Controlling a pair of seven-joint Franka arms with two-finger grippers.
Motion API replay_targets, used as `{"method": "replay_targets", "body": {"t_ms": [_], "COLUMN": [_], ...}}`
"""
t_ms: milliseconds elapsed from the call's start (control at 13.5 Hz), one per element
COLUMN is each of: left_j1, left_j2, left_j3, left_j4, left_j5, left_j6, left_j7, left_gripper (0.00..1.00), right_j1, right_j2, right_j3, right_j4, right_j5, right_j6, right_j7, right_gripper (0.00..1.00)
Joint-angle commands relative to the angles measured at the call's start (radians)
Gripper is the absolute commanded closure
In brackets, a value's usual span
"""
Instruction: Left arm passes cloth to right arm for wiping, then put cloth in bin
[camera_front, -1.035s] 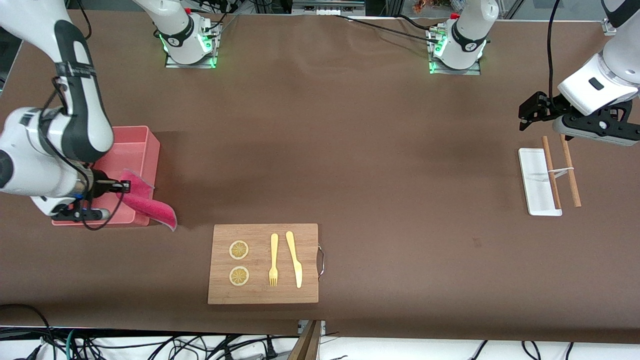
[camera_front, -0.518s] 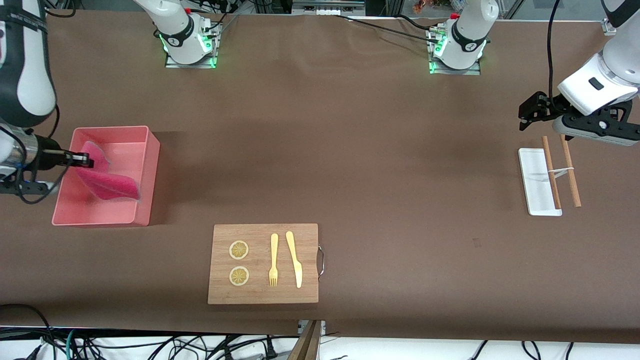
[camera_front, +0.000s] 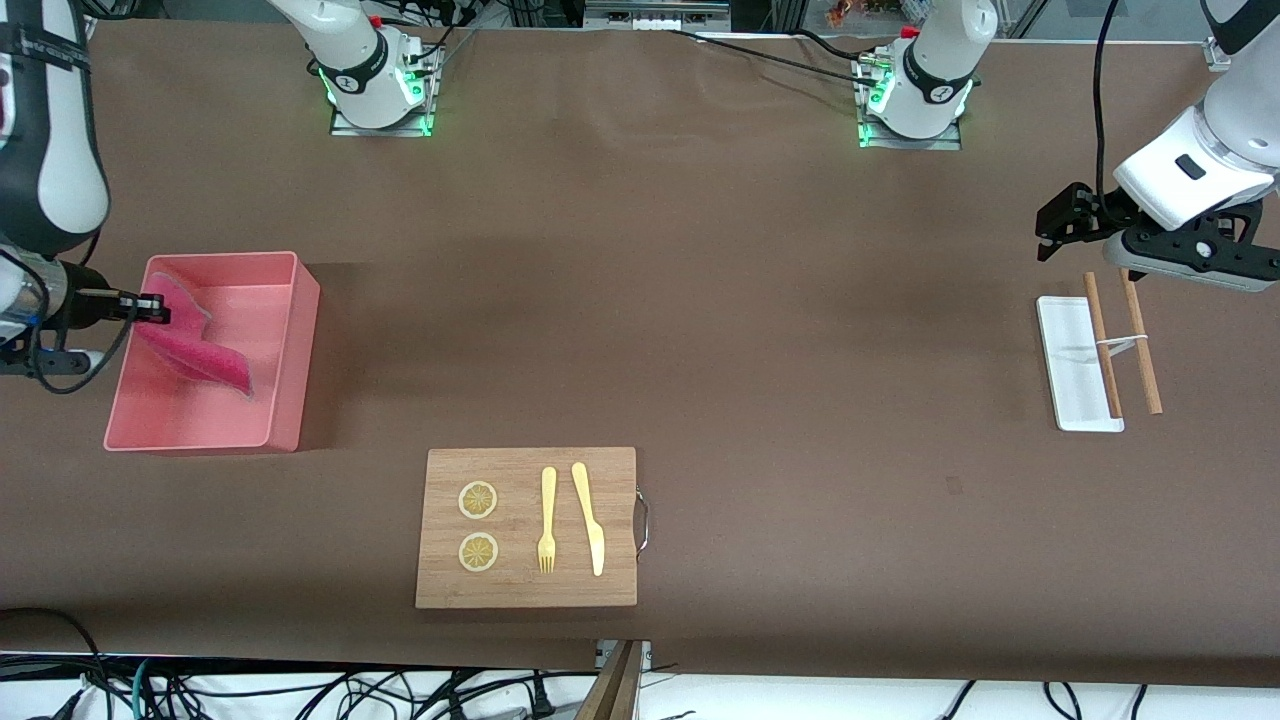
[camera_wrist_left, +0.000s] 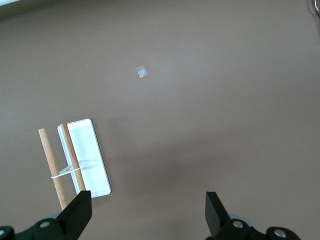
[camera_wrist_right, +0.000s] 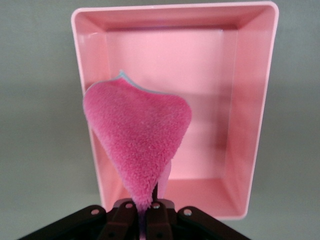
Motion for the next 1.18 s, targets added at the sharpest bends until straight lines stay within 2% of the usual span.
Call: {"method": "replay_targets", "body": {"t_ms": [0,148,222,296,444,518,739,887,1109], "left_j1": [-0.003,-0.003,-0.003,-0.003,-0.003,-0.003,-0.003,-0.003,-0.003], "left_j2": [0.008,0.009,0.009,0.009,0.009,0.009,0.009,0.009,0.009], "left_j3": [0.001,0.001,0.001,0.001,0.001,0.001,0.001,0.001,0.001], "left_j4": [0.027,0.027,0.027,0.027,0.027,0.027,0.027,0.027,0.027], "left_j5": [-0.010,-0.009,-0.010,-0.009,-0.009,-0.009,-0.010,-0.010,-0.010], "left_j6": [-0.024,-0.024,-0.024,-0.024,-0.024,-0.023,-0.024,-0.024,-0.023], "left_j7": [0.010,0.010,0.010,0.010,0.012,0.010,0.012,0.012,0.012], "left_gripper": [0.00,0.00,0.00,0.00,0.00,0.00,0.00,0.00,0.00], "right_j1": [-0.003,-0.003,-0.003,-0.003,-0.003,-0.003,-0.002,-0.002,0.000], "right_j2": [-0.072,-0.069,-0.067,-0.070,-0.087,-0.105,-0.148,-0.170,-0.196], "right_j3": [0.013,0.019,0.019,0.022,0.042,0.052,0.083,0.114,0.143], "right_j4": [-0.111,-0.113,-0.113,-0.111,-0.103,-0.100,-0.079,-0.027,0.073], "right_j5": [-0.023,-0.021,-0.021,-0.021,-0.010,-0.009,-0.003,-0.004,-0.001], "right_j6": [0.080,0.086,0.090,0.085,0.076,0.076,0.062,-0.011,-0.154], "right_j7": [-0.029,-0.029,-0.029,-0.029,-0.009,-0.011,0.014,0.083,0.083], "right_gripper": [1.00,1.00,0.91,0.73,0.05,0.01,0.01,0.00,0.01]}}
